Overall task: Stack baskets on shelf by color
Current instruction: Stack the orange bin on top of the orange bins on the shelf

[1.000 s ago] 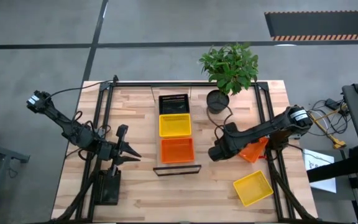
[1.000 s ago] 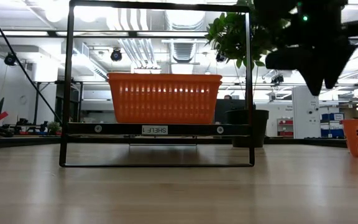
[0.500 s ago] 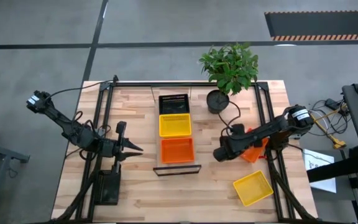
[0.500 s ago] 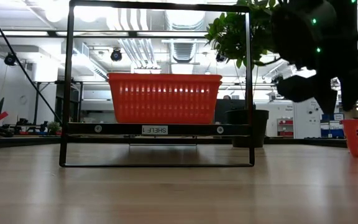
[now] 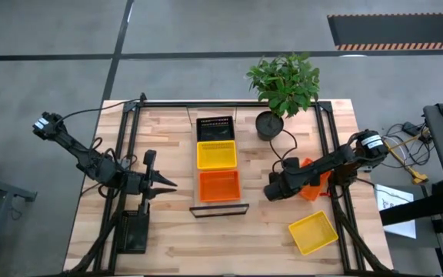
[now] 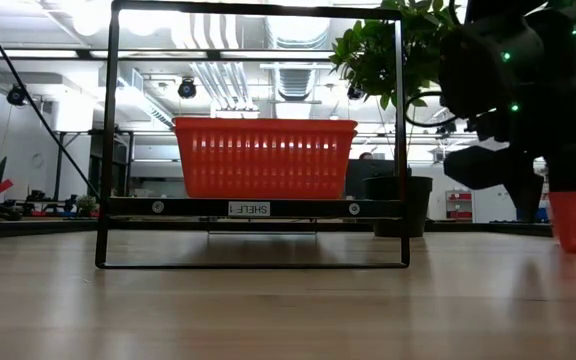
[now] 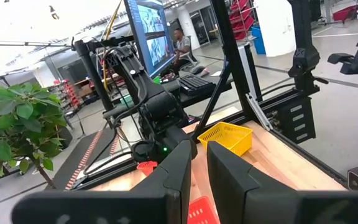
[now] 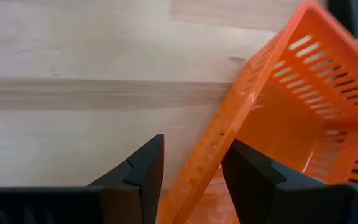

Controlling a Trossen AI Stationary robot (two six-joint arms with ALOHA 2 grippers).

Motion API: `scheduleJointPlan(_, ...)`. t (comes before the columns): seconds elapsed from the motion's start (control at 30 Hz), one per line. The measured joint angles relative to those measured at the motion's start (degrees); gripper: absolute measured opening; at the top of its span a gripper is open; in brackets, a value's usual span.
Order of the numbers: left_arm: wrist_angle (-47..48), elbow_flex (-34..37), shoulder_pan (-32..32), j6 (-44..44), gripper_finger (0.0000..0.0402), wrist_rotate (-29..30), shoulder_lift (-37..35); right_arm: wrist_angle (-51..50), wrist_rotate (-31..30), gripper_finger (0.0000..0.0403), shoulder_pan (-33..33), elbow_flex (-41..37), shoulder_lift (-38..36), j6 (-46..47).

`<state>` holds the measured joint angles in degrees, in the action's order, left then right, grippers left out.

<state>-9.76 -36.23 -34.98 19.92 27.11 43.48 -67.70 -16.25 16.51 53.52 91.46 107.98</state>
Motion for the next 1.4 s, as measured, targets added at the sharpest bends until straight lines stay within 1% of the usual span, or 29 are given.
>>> scheduleJointPlan(0.13,0.00,0.00,0.00,0.00,0.0037,0.00,0.00,2.68,0.25,0.0121,0.10,-0.02,0.00,-1.08)
scheduleJointPlan(0.33,-0.02,0.00,0.00,0.00,0.0037,0.00,0.00,2.64,1.88,0.0063,0.22,1.28,0.00,-2.90)
scheduleJointPlan(0.47,-0.04,0.00,0.00,0.00,0.0037,0.00,0.00,2.59,3.25,0.0025,0.74,2.74,0.00,-5.94)
scheduleJointPlan(0.53,-0.04,0.00,0.00,0.00,0.0037,0.01,0.00,2.62,3.99,0.0013,1.06,3.79,0.00,-8.05)
scheduleJointPlan(0.67,-0.04,0.00,0.00,0.00,0.0037,0.01,0.00,2.47,5.70,0.0009,1.73,6.39,0.00,-12.38)
scheduleJointPlan(0.8,-0.04,0.02,0.00,0.00,0.0037,0.02,0.00,2.14,6.94,0.0009,2.56,9.94,0.00,-18.64)
scheduleJointPlan(1.03,-0.02,0.02,-0.01,0.00,0.0037,0.02,0.00,1.44,7.73,0.0009,4.58,19.21,0.00,-36.53)
scheduleJointPlan(1.17,0.00,0.02,0.00,0.00,0.0037,0.01,0.00,0.99,6.73,0.0009,4.64,25.27,0.02,-44.86)
scheduleJointPlan(1.4,0.00,0.02,0.00,0.00,0.0037,0.02,0.00,0.65,-0.46,0.0009,4.61,33.80,0.02,-57.61)
